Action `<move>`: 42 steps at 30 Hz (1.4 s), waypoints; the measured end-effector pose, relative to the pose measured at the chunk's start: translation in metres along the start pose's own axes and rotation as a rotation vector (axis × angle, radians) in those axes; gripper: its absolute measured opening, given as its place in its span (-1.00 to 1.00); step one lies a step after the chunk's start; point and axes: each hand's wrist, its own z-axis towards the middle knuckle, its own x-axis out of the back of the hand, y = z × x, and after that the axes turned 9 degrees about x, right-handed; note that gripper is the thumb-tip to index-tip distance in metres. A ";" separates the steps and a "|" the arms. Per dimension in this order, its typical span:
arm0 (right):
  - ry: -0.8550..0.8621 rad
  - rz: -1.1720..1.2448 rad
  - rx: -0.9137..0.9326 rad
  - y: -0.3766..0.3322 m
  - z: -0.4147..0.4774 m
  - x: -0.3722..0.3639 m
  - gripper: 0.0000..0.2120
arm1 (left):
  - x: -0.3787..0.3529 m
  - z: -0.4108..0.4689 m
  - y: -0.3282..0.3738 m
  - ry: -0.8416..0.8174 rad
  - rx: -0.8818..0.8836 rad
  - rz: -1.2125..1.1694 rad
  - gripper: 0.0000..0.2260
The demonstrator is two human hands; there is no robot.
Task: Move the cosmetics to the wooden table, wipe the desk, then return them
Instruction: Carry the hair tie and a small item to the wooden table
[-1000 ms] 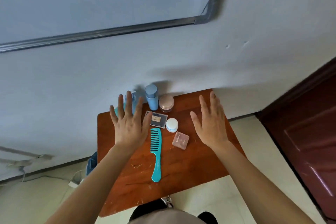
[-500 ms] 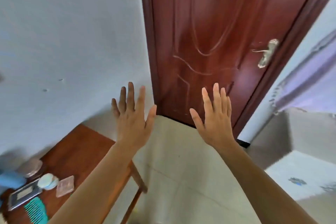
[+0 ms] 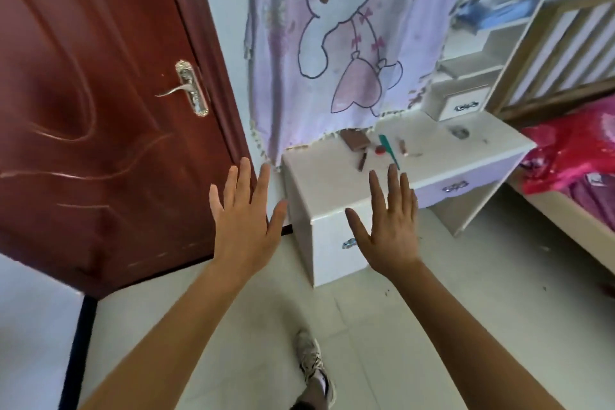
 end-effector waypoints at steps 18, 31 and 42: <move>-0.208 -0.160 -0.340 0.305 0.157 -0.003 -0.27 | -0.176 0.273 0.272 -0.215 -0.268 -0.163 -0.43; -0.566 0.043 -0.309 0.538 0.256 -0.059 -0.29 | -0.321 0.350 0.382 -0.545 -0.092 0.081 -0.34; -0.756 0.030 -0.268 0.641 0.316 -0.110 -0.29 | -0.410 0.375 0.420 -0.722 0.090 0.153 -0.36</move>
